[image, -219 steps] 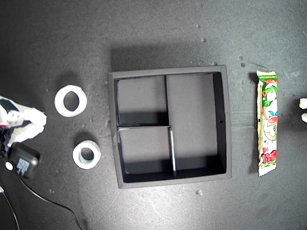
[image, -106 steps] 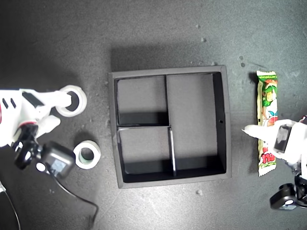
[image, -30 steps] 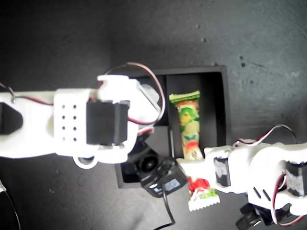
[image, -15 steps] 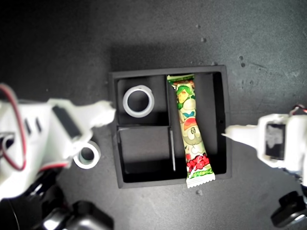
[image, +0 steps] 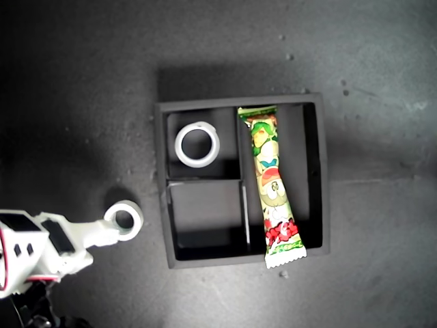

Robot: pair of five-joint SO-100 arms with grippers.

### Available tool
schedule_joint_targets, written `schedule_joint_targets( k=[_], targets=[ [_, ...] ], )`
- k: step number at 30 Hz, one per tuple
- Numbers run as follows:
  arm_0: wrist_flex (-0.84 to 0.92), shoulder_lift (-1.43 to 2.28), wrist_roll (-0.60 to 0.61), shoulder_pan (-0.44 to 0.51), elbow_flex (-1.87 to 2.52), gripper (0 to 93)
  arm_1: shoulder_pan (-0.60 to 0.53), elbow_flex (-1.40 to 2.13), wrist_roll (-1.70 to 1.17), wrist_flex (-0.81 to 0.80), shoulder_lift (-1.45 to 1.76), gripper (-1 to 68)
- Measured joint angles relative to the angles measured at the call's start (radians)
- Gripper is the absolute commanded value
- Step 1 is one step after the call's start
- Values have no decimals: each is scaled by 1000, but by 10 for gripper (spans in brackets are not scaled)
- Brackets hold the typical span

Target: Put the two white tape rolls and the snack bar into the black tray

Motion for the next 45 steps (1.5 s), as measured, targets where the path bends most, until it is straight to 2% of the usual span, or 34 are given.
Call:
schedule_joint_targets(
  k=[9,23,40,45],
  targets=[
    [-118,-80,0,5,35,158,-32,325,114,-89,192,-5],
    [-192,-132,-17,2,72,158,-41,442,143,-158,239,-5],
    [-238,-222,-20,0,72,152,-49,650,175,-184,463,-5],
    [-252,-281,-26,-18,71,146,-49,782,193,-187,618,-5]
  ],
)
